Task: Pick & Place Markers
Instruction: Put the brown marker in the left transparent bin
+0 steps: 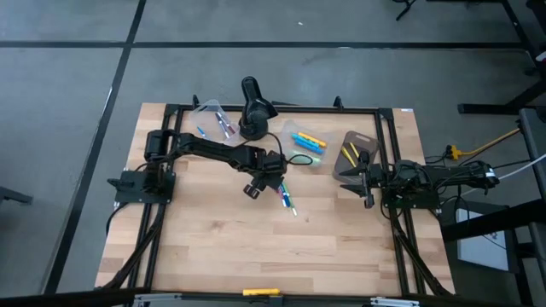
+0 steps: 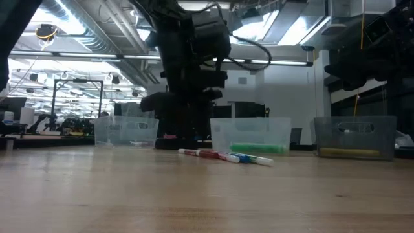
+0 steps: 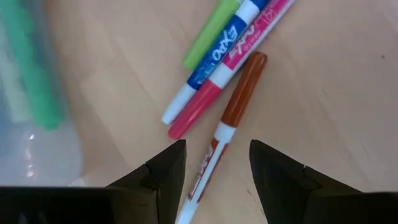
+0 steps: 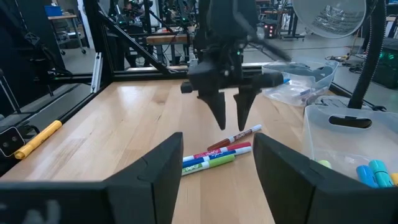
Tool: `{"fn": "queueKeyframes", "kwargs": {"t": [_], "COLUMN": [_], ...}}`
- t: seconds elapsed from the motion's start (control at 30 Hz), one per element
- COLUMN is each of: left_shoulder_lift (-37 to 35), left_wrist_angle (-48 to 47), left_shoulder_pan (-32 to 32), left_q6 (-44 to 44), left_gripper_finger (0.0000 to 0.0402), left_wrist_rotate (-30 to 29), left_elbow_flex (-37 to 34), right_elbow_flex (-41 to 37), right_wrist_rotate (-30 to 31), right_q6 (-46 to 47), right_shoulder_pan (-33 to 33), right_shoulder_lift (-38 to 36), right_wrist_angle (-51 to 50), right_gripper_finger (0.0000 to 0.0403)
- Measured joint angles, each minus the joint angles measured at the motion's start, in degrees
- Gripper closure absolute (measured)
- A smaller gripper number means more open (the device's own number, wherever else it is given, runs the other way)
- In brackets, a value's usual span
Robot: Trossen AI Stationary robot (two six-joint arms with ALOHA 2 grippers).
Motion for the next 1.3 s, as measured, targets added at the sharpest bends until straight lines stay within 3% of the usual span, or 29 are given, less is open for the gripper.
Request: {"fn": "queueKeyframes", "kwargs": {"t": [0.5, 1.03, 1.3], "left_shoulder_lift": [4.20, 4.46, 4.11], "left_wrist_angle": [-0.05, -3.40, -3.67], "left_shoulder_pan": [0.02, 0.50, 0.52], "left_q6": [1.27, -1.74, -6.40], "left_gripper_finger": [0.0235, 0.0366, 0.0366], "left_wrist_rotate": [-0.50, 6.18, 8.59], "left_elbow_flex": [0.22, 0.11, 0.01], "right_elbow_flex": [0.00, 0.00, 0.00], "right_wrist_rotate": [-0.02, 0.00, 0.00], "right_q6": [0.01, 0.01, 0.01], "right_shoulder_pan": [0.01, 0.00, 0.01], "right_shoulder_lift": [0.01, 0.00, 0.00], "right_wrist_angle": [-0.01, -0.02, -0.02], "right_gripper_finger": [0.0209, 0.0209, 0.0209]}}
